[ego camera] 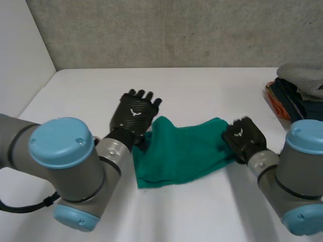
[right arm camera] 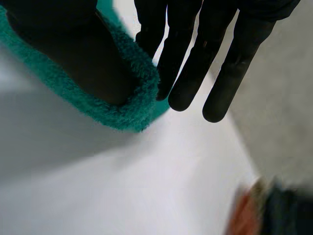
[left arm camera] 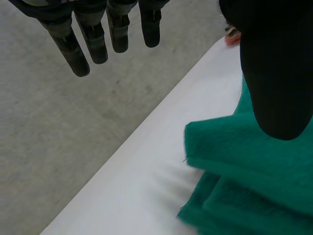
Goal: Fold the laundry.
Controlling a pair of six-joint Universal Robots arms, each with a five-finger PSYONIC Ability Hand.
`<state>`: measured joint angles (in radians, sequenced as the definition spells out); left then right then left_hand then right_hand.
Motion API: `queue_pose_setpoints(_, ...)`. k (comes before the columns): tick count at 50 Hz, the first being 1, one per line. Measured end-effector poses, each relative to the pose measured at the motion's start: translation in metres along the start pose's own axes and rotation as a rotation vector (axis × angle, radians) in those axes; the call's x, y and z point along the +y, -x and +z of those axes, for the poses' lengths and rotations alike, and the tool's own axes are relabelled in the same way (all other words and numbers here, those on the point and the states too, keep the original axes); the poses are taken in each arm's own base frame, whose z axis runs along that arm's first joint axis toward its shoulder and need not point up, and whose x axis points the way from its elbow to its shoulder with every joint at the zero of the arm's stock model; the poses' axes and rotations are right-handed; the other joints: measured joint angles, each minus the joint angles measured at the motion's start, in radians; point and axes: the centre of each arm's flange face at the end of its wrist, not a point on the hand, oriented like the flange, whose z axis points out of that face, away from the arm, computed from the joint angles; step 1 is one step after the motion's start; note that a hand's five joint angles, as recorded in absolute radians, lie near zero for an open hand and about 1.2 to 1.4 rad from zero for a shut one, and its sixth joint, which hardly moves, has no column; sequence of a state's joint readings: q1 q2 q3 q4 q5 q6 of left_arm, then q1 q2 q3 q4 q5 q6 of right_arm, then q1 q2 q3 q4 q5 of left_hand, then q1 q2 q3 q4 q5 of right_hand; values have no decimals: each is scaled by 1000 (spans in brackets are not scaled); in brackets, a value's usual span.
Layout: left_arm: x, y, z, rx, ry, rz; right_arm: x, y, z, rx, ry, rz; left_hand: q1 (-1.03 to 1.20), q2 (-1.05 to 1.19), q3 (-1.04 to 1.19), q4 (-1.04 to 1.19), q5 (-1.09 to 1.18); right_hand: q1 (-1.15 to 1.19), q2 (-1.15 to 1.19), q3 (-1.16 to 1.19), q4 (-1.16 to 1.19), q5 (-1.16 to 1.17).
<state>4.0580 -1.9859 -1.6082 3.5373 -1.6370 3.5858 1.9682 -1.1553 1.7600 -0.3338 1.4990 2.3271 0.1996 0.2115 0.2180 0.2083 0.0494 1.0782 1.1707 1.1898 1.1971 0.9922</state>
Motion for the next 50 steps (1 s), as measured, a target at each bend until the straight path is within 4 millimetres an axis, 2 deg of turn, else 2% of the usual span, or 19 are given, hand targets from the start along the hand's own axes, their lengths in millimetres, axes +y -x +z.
queue_pose_setpoints(2, 2, 9, -2, -29, 15, 0, -20, 5, 0, 9, -75, -61, 0, 0, 0, 0, 0, 0, 0, 0, 1, 2)
queue_pose_setpoints(6, 8, 23, -6, -87, 57, 0, -61, 33, -6, -32, -238, -144, 0, 0, 0, 0, 0, 0, 0, 1, 3, 3)
queue_pose_setpoints(7, 10, 29, -9, -115, 76, 0, -76, 50, -10, -68, -307, -169, 0, 0, 0, 0, 0, 0, 0, 1, 3, 5)
queue_pose_setpoints(10, 13, 38, -11, -154, 101, -1, -91, 75, -16, -130, -390, -193, 0, 0, 0, 0, 0, 0, 0, 1, 3, 6)
queue_pose_setpoints(12, 17, 50, -15, -210, 131, -4, -104, 109, -25, -230, -486, -213, 0, 0, 0, 0, 0, -5, -32, -38, -39, -26)
queue_pose_setpoints(14, 19, 56, -17, -231, 140, -7, -106, 122, -27, -272, -517, -216, 0, 0, 0, 0, 0, -74, -166, -179, -183, -157)
queue_pose_setpoints(16, 20, 61, -17, -253, 147, -11, -107, 133, -28, -309, -536, -207, 0, 0, 0, 0, 0, -456, -532, -533, -537, -521)
queue_pose_setpoints(17, 20, 62, -18, -257, 148, -12, -107, 134, -27, -315, -536, -200, 0, 0, 0, 0, 0, -537, -612, -612, -615, -603)
queue_pose_setpoints(18, 20, 63, -17, -262, 148, -14, -107, 135, -27, -320, -532, -184, 0, 0, 0, 0, 0, -705, -800, -798, -785, -774)
queue_pose_setpoints(19, 19, 64, -17, -264, 146, -15, -106, 134, -26, -320, -521, -156, 0, 0, 0, 0, 0, -816, -906, -914, -918, -889)
queue_pose_setpoints(21, 18, 65, -16, -266, 141, -16, -107, 129, -25, -312, -501, -104, 0, 0, 0, 0, 0, -850, -949, -965, -967, -941)
queue_pose_setpoints(23, 15, 64, -15, -265, 128, -18, -108, 115, -23, -288, -470, -5, -1, 0, 0, 0, 0, -850, -955, -977, -983, -949)
queue_pose_setpoints(28, 0, 54, -10, -233, 66, -34, -112, 57, -22, -203, -421, 291, 0, 0, 0, 0, 0, -850, -955, -977, -983, -949)
queue_pose_setpoints(31, -19, 37, -7, -174, -5, -88, -106, 17, -23, -167, -375, 512, 1, 0, 0, 1, 0, -850, -955, -977, -983, -949)
queue_pose_setpoints(34, -32, 19, -4, -105, -59, -166, -96, -5, -21, -162, -307, 645, 2, 2, 2, 3, 0, -850, -955, -977, -983, -949)
queue_pose_setpoints(37, -36, 2, 1, -39, -79, -228, -86, -14, -16, -163, -235, 701, 2, 2, 2, 3, 0, -850, -955, -977, -983, -949)
queue_pose_setpoints(40, -32, -14, 8, 12, -65, -260, -77, -15, -8, -162, -165, 721, 2, 2, 2, 3, 4, -850, -955, -977, -983, -949)
queue_pose_setpoints(46, -6, -36, 25, 63, 30, -260, -63, -10, 8, -169, -70, 727, 2, 2, 2, 3, 4, -850, -955, -977, -983, -949)
queue_pose_setpoints(50, 17, -43, 30, 67, 117, -209, -58, 1, 19, -207, -28, 722, 16, 22, 9, 18, 4, -850, -955, -977, -983, -949)
